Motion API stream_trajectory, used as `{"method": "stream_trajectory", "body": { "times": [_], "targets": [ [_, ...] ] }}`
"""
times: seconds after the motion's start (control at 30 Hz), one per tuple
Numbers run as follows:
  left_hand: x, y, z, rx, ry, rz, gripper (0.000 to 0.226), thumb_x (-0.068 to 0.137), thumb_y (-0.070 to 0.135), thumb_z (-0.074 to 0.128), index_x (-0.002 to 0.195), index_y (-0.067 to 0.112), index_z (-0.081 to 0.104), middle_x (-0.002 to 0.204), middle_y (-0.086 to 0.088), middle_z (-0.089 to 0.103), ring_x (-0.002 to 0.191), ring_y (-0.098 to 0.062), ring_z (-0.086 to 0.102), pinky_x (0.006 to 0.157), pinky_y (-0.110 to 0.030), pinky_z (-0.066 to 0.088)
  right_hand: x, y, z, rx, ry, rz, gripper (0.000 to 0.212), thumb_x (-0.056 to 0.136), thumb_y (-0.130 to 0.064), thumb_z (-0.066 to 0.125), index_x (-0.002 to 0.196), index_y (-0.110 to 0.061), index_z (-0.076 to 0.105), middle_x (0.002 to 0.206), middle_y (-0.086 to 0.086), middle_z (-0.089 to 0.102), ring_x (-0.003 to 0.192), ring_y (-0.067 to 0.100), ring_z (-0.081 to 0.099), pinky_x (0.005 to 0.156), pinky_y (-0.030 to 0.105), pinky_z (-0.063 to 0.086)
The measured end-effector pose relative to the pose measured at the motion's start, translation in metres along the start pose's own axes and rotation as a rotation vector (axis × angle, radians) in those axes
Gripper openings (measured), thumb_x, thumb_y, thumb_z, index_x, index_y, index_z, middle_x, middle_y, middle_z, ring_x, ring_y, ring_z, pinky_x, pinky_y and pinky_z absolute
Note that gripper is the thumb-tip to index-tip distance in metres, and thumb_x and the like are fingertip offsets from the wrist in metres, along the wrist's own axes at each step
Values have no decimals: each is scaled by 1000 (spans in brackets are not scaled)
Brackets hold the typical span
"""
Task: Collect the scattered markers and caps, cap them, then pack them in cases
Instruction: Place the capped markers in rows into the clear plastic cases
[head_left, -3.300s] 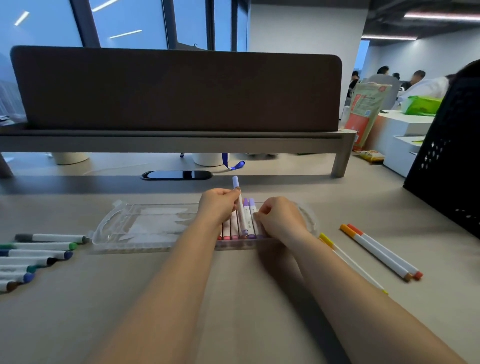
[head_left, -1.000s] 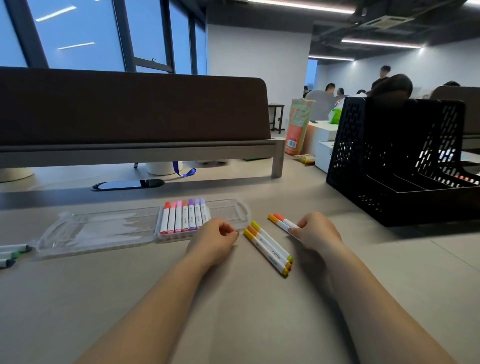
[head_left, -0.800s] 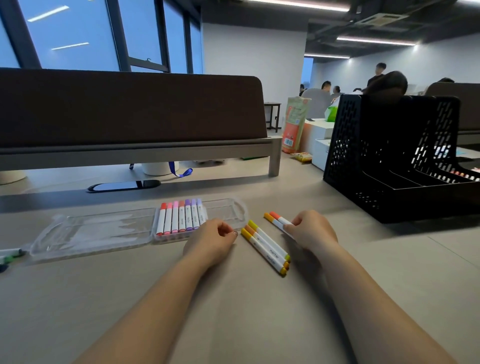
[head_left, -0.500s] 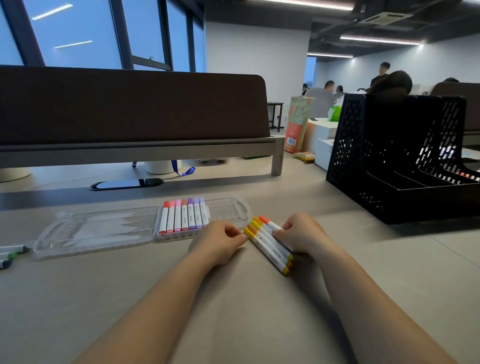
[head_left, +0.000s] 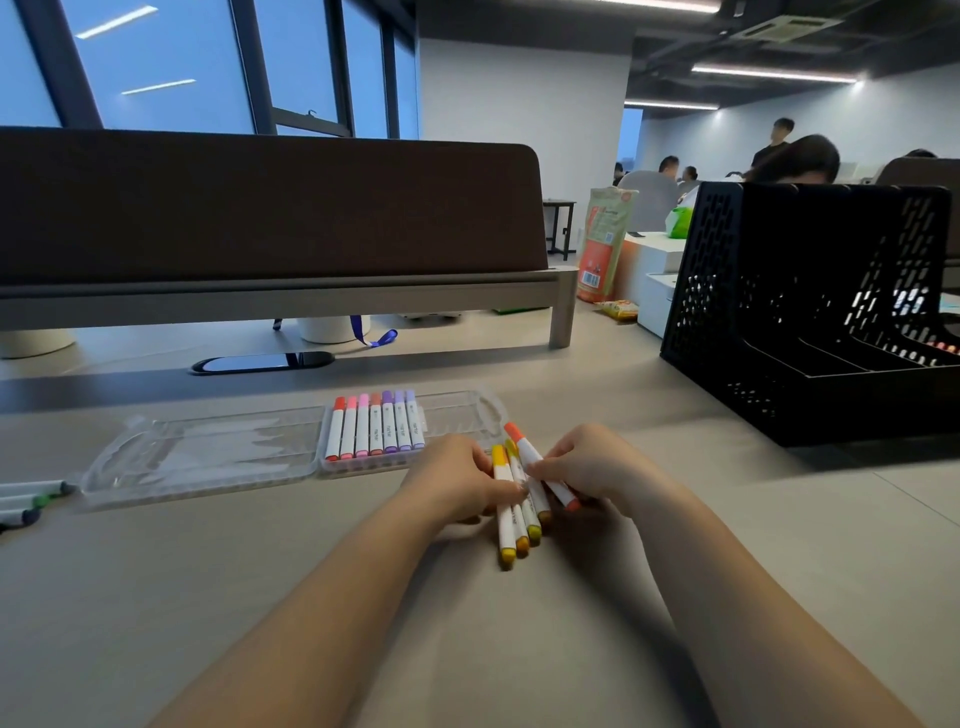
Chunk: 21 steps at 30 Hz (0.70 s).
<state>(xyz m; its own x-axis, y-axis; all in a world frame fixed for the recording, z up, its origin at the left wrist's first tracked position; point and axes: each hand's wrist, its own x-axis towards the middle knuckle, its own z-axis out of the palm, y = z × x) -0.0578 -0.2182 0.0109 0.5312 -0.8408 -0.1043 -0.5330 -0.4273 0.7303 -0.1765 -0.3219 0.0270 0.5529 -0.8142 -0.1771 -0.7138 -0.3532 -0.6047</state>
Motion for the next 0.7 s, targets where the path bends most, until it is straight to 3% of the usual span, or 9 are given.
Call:
{"method": "stream_trajectory", "body": {
  "times": [0.27,0.47,0.57,0.7],
  "targets": [
    [-4,3,-3,138,53,23,37,79,40,72,103,23,49,93,1,58,83,-15,64,78,-38,58,8,10,4,-63,149,19,26,85,-37,66,82,-12,70,63,2,61,60,15,55,52,24,39],
    [-1,1,0,219,67,72,18,82,35,66,91,25,55,87,2,62,79,-14,65,75,-35,59,9,10,9,-57,167,-53,21,84,-37,65,95,-23,55,84,-1,60,76,14,56,62,28,46],
    [0,3,6,384,138,81,26,82,44,60,96,23,57,86,3,60,81,-14,60,68,-29,52,9,7,11,-90,147,-92,16,84,-36,64,92,-24,56,82,-2,60,77,16,60,67,32,51],
    [3,6,12,498,198,71,35,81,52,56,96,21,57,88,1,61,83,-18,59,67,-29,47,6,2,11,-162,110,-103,15,87,-32,60,91,-18,62,82,3,65,79,20,62,65,29,46]
  ]
}}
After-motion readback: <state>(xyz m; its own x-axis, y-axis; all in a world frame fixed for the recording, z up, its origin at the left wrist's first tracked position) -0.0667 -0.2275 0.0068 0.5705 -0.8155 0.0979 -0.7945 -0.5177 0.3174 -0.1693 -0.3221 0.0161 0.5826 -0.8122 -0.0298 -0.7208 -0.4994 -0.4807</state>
